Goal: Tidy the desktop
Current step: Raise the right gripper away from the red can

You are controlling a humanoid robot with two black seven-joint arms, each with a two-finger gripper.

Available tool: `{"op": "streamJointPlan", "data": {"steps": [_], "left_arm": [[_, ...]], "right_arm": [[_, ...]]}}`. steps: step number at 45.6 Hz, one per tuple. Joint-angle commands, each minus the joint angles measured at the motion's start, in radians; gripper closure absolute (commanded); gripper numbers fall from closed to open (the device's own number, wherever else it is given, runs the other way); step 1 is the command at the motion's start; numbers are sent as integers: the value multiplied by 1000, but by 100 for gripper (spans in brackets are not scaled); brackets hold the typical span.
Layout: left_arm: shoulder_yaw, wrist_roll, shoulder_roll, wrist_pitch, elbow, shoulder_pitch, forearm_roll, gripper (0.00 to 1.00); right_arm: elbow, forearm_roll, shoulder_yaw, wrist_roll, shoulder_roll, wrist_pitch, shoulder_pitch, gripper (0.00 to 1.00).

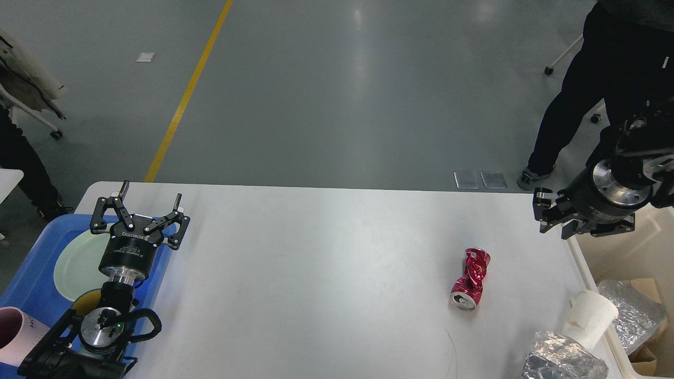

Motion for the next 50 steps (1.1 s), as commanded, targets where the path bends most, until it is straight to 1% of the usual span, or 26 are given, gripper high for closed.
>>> {"op": "streamJointPlan", "data": {"steps": [1, 13, 21, 22, 23, 24, 25, 26, 29, 31, 33, 34, 36, 40, 43, 46, 50], "left_arm": [[0, 0, 0, 0, 0, 0, 1, 3], [0, 0, 0, 1, 0, 0, 0, 3], [0, 0, 0, 0, 0, 0, 0, 3], [0, 0, 0, 0, 0, 0, 0, 3], [0, 0, 0, 0, 0, 0, 0, 3], [0, 0, -1, 0, 0, 0, 1, 3], [0, 0, 0, 0, 0, 0, 0, 3], [0, 0, 0, 0, 0, 0, 0, 3], [0, 0, -1, 1, 0, 0, 0, 3], [0, 0, 0, 0, 0, 0, 0, 3], [0, 0, -1, 0, 0, 0, 0, 3], [0, 0, 0, 1, 0, 0, 0, 3], [0, 0, 0, 1, 0, 0, 0, 3], [0, 0, 0, 1, 0, 0, 0, 3], [0, 0, 0, 1, 0, 0, 0, 3], [0, 0, 0, 1, 0, 0, 0, 3], [0, 0, 0, 1, 0, 0, 0, 3]], "right_arm": [[0, 16, 1, 0, 0, 1, -3, 100], [13, 18, 0, 0, 0, 10, 18, 100], [25, 21, -19, -1, -8, 111, 98, 100], [25, 21, -20, -1, -8, 119, 112, 91], [23, 21, -20, -1, -8, 117, 127, 71], [17, 18, -16, -1, -8, 114, 144, 43], [17, 19, -13, -1, -6, 108, 164, 18], [19, 21, -9, -1, -6, 111, 182, 9], [28, 21, -6, -1, -8, 131, 245, 6], [28, 21, -6, -1, -8, 163, 278, 0], [28, 21, -6, -1, -8, 215, 304, 0], [25, 25, -6, -1, -8, 293, 331, 0], [27, 25, 0, -1, -6, 362, 373, 0], [28, 27, 11, -1, -5, 459, 433, 0], [39, 30, 12, -1, -11, 490, 477, 0], [65, 38, 12, -3, -20, 488, 520, 0], [83, 38, 14, -3, -22, 487, 532, 0]]}}
